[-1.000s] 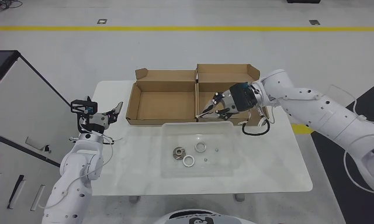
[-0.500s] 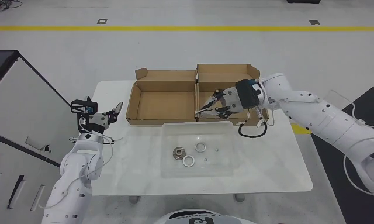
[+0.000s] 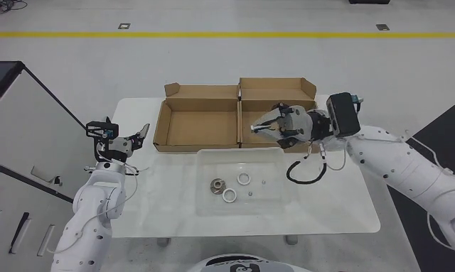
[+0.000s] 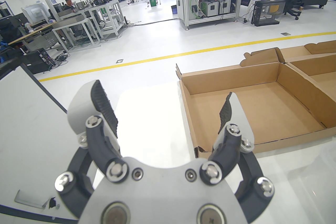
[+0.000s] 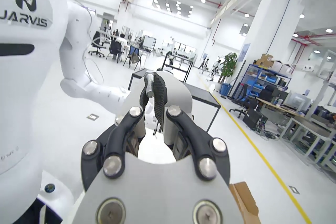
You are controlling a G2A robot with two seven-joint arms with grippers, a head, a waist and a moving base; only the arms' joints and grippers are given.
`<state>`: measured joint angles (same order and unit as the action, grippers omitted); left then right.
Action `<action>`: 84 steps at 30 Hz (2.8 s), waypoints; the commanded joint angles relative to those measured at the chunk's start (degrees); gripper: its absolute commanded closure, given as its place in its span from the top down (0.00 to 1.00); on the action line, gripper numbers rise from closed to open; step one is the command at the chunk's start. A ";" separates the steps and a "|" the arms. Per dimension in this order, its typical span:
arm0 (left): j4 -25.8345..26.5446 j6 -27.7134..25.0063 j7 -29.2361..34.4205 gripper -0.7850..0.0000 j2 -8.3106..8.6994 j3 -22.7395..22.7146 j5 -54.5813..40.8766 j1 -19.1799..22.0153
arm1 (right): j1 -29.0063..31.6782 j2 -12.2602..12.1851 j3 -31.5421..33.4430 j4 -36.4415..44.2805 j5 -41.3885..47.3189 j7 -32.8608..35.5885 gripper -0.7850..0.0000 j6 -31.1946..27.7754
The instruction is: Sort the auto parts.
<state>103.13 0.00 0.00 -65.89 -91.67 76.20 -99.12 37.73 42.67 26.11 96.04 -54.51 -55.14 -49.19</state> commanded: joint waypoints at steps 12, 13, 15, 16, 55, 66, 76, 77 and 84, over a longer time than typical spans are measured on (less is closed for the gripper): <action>0.00 0.00 0.00 1.00 0.00 0.00 0.00 0.00 | 9.89 0.78 12.89 11.67 7.60 2.68 0.00 -2.69; 0.00 0.00 0.00 1.00 0.00 0.00 0.00 0.00 | 10.71 1.12 14.14 12.00 8.57 3.58 0.00 -3.59; 0.00 0.00 0.00 1.00 0.00 0.00 0.00 0.00 | 12.42 1.91 16.76 12.18 10.19 6.16 0.00 -6.17; 0.00 0.00 0.00 1.00 0.00 0.00 0.00 0.00 | 13.28 2.37 18.07 12.17 11.01 7.82 0.00 -7.82; 0.00 0.00 0.00 1.00 0.00 0.00 0.00 0.00 | 20.22 8.51 20.79 17.56 18.30 20.30 0.00 -8.21; 0.00 0.00 0.00 1.00 0.00 0.00 0.00 0.00 | 22.81 11.02 22.39 20.31 21.29 16.04 0.00 -8.69; 0.00 0.00 0.00 1.00 0.00 0.00 0.00 0.00 | 23.57 13.75 22.86 19.63 17.81 15.12 0.00 -7.88; 0.00 0.00 0.00 1.00 0.00 0.00 0.00 0.00 | 23.59 13.89 22.83 19.53 17.81 16.16 0.00 -7.47; 0.00 0.00 0.00 1.00 0.00 0.00 0.00 0.00 | 23.98 14.29 22.94 19.70 19.57 26.65 0.00 -4.61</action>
<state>103.13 0.00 0.00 -65.89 -91.67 76.20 -99.12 61.69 56.92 49.02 115.60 -35.43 -29.90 -54.08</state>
